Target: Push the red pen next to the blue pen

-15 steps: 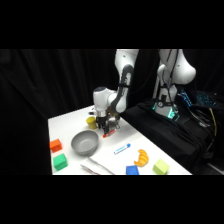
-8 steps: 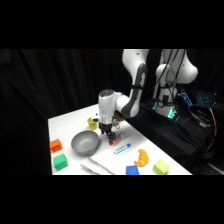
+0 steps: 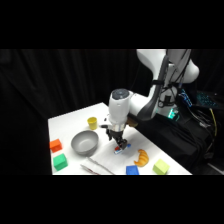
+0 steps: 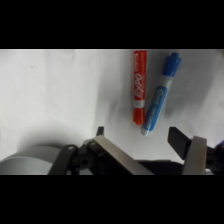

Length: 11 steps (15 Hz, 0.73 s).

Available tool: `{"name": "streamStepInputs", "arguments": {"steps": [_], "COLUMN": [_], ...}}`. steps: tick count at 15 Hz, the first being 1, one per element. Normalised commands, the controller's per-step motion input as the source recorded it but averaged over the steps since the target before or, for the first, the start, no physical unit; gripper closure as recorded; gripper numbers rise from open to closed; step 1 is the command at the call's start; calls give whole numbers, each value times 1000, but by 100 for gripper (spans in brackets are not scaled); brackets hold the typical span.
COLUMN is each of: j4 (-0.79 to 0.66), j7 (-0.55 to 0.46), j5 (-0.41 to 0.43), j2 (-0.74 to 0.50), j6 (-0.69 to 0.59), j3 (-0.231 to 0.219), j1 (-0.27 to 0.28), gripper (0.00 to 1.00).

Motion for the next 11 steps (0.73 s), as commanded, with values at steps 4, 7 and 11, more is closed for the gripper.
{"name": "streamStepInputs", "arguments": {"steps": [4,7,11], "j4": [-56,87,240], "j7": [162,265,161], "j5": [145,81,92], "j2": [-703,-693,-325], "j6": [-692,-743,-539], "j3": [240,232,218], "j1": [-122,-140,-181], "gripper": [0,0,0]}}
